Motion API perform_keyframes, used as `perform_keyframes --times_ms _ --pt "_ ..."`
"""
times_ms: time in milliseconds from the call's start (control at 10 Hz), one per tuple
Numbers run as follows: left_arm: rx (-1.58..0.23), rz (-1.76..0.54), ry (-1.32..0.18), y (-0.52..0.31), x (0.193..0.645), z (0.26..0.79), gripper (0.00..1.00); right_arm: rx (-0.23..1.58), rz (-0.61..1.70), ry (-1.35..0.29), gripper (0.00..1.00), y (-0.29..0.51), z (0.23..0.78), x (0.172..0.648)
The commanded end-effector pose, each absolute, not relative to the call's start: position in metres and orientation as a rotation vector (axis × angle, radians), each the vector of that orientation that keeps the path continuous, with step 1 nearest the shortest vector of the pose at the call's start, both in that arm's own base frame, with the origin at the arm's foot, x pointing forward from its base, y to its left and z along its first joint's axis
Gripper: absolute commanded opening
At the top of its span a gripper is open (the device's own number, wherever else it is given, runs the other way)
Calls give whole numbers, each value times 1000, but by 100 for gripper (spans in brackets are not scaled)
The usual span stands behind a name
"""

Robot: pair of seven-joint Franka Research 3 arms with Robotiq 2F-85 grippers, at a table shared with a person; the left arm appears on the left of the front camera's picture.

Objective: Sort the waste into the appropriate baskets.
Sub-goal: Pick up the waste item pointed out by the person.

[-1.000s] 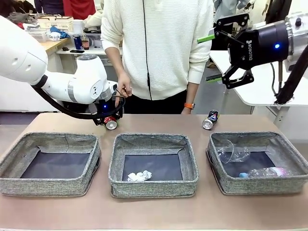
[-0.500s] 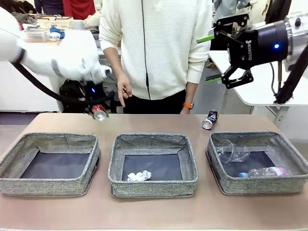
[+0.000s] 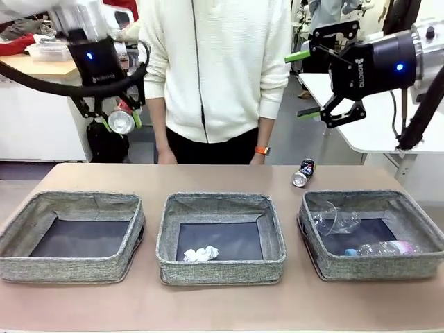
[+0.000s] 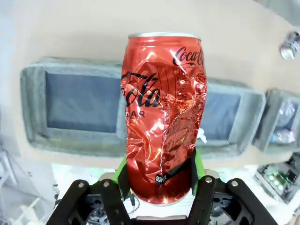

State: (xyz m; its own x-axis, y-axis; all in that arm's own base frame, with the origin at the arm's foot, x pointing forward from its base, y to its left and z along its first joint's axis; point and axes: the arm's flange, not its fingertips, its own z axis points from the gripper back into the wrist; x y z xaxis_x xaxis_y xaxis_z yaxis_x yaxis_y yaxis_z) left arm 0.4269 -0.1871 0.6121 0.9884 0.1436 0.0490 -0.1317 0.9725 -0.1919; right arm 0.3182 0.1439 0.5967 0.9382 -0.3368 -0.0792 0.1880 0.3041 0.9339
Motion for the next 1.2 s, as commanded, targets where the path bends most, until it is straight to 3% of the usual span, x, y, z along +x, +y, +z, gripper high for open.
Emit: perform_keyframes --times_ms 0,500,600,800,1100 --pt "-231 64 -155 -185 392 605 0 1213 -359 -128 100 144 600 319" --pt "-205 106 -103 -195 403 623 0 1213 -359 -128 100 144 600 319" --pt "-192 106 -126 -194 399 618 57 1213 -359 -128 100 144 600 319" --pt "-281 79 -95 -260 369 657 57 1165 -376 -202 100 132 611 303" --pt "-209 18 -101 -366 289 705 57 1147 -512 -338 100 35 621 259"
